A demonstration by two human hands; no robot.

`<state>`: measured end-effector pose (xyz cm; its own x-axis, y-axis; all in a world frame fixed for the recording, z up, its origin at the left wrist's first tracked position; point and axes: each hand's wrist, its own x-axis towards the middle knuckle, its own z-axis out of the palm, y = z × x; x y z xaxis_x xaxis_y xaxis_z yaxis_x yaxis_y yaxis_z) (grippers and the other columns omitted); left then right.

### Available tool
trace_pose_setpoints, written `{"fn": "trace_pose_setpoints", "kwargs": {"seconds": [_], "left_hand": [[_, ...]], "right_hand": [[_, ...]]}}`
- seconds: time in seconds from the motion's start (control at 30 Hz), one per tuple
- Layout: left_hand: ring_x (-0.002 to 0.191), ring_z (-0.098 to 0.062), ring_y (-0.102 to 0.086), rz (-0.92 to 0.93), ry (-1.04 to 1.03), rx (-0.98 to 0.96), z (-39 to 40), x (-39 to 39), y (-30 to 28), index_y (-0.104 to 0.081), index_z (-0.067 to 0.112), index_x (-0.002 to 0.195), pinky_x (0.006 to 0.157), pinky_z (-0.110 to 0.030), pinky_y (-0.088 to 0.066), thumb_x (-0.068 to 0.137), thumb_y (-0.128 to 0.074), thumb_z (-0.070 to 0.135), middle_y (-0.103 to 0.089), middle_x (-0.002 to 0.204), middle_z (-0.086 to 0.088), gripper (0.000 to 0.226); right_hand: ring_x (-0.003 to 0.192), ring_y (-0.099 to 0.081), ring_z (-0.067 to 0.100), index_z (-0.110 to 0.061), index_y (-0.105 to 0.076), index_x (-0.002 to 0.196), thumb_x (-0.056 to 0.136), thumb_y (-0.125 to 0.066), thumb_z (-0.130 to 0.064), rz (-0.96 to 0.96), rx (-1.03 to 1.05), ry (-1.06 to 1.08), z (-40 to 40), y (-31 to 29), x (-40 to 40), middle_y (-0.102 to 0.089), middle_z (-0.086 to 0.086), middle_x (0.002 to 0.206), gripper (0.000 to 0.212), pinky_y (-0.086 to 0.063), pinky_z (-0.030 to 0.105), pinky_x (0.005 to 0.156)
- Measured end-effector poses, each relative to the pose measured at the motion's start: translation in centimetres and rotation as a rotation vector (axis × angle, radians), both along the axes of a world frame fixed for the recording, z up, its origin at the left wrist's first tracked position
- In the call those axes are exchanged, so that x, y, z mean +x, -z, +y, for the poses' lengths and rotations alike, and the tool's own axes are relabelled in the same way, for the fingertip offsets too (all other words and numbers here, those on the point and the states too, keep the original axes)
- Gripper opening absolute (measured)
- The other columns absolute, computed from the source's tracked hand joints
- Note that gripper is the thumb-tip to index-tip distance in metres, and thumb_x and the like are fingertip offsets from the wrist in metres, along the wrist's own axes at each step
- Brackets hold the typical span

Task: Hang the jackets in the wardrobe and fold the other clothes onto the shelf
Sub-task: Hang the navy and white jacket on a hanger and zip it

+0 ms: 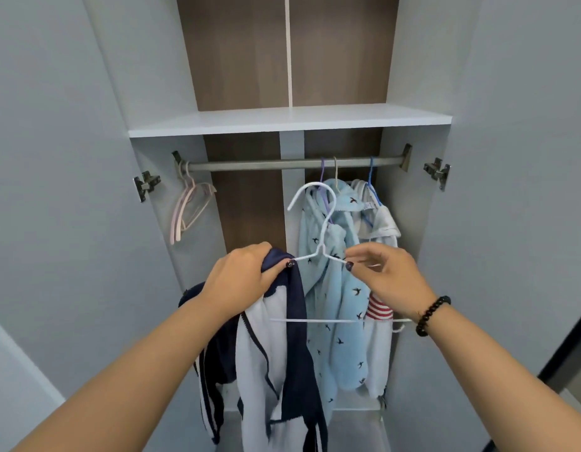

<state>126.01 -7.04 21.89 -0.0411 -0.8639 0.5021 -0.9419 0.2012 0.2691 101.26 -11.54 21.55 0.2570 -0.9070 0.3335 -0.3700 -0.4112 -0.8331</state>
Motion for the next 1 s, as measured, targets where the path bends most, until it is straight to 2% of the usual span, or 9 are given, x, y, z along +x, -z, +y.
{"fn": "trace_pose_setpoints", "kwargs": {"seconds": [0.13,0.23,0.37,0.47,0.6,0.67,0.77,0.9,1.0], "left_hand": [[0.062,-0.017,-0.053,0.179,-0.036,-0.049,-1.5,1.2,-1.5,-0.055,0.018,0.072,0.052,-0.031,-0.036,0.091,-0.058,0.047,-0.054,0.062,0.007,0.034],[0.057,-0.017,-0.050,0.246,-0.052,-0.094,-2.6,1.4,-3.0,-0.050,0.012,0.066,0.051,-0.032,-0.035,0.089,-0.060,0.046,-0.050,0.056,0.001,0.043],[0.052,-0.015,-0.043,0.255,0.000,-0.143,-3.4,0.4,-4.6,-0.046,0.005,0.064,0.049,-0.020,-0.032,0.088,-0.063,0.043,-0.046,0.055,-0.003,0.048],[0.050,-0.011,-0.039,0.247,0.059,-0.166,-3.3,-0.9,-5.0,-0.040,0.010,0.059,0.049,-0.016,-0.033,0.088,-0.065,0.041,-0.040,0.052,0.001,0.049],[0.049,-0.010,-0.039,0.298,0.092,-0.169,-2.6,-1.8,-5.1,-0.039,0.011,0.058,0.048,-0.016,-0.032,0.087,-0.065,0.041,-0.038,0.051,0.002,0.049],[0.049,-0.011,-0.037,0.341,0.091,-0.176,-1.9,-1.4,-5.2,-0.044,0.006,0.060,0.048,-0.017,-0.031,0.086,-0.065,0.041,-0.040,0.052,-0.005,0.048],[0.055,-0.023,-0.045,0.369,0.099,-0.192,-0.7,0.4,-5.4,-0.055,-0.002,0.070,0.051,-0.027,-0.035,0.086,-0.067,0.038,-0.051,0.061,-0.016,0.045],[0.067,-0.034,-0.058,0.355,0.084,-0.165,0.8,4.2,-5.1,-0.066,-0.002,0.082,0.062,-0.046,-0.048,0.086,-0.066,0.037,-0.062,0.070,-0.019,0.039],[0.065,-0.034,-0.060,0.315,0.087,-0.124,1.6,6.3,-4.6,-0.072,0.010,0.082,0.060,-0.043,-0.049,0.087,-0.068,0.029,-0.064,0.065,-0.014,0.020]], "right_hand": [[0.081,-0.057,0.000,-0.023,-0.065,0.089,0.081,-0.063,-0.001,-0.074,-0.173,0.444,-0.5,2.4,-4.3,-0.060,-0.007,0.093,0.024,-0.043,0.020,0.079],[0.071,-0.055,-0.003,-0.031,-0.057,0.075,0.078,-0.059,0.006,-0.262,-0.191,0.595,0.2,4.4,-5.4,-0.057,-0.001,0.086,0.037,-0.042,0.008,0.067],[0.067,-0.055,0.003,-0.026,-0.059,0.073,0.079,-0.057,0.006,-0.302,-0.090,0.501,0.6,6.8,-3.5,-0.059,-0.004,0.080,0.033,-0.045,0.011,0.064],[0.078,-0.060,0.018,-0.022,-0.061,0.088,0.082,-0.064,-0.007,-0.212,0.136,0.270,0.3,8.0,-0.4,-0.062,0.000,0.087,0.017,-0.048,0.017,0.067],[0.087,-0.054,0.002,-0.026,-0.052,0.109,0.070,-0.079,-0.038,0.013,0.277,0.046,0.2,9.8,4.3,-0.053,-0.015,0.099,0.049,-0.044,0.012,0.073],[0.080,-0.057,0.003,-0.024,-0.054,0.098,0.068,-0.076,-0.043,0.092,0.250,0.080,0.5,11.2,6.3,-0.056,-0.012,0.094,0.041,-0.047,0.015,0.066],[0.070,-0.059,0.016,-0.015,-0.054,0.079,0.079,-0.063,-0.032,0.223,0.203,0.263,0.2,13.4,6.9,-0.061,-0.001,0.079,0.019,-0.051,0.031,0.061],[0.063,-0.052,0.018,-0.017,-0.047,0.067,0.078,-0.062,-0.023,0.252,0.231,0.412,-2.1,14.6,3.7,-0.056,-0.002,0.068,0.019,-0.034,0.025,0.048],[0.062,-0.053,0.012,-0.019,-0.056,0.066,0.079,-0.066,-0.017,0.178,0.255,0.430,-4.4,13.9,0.9,-0.058,-0.007,0.066,0.016,-0.034,0.017,0.050]]}}
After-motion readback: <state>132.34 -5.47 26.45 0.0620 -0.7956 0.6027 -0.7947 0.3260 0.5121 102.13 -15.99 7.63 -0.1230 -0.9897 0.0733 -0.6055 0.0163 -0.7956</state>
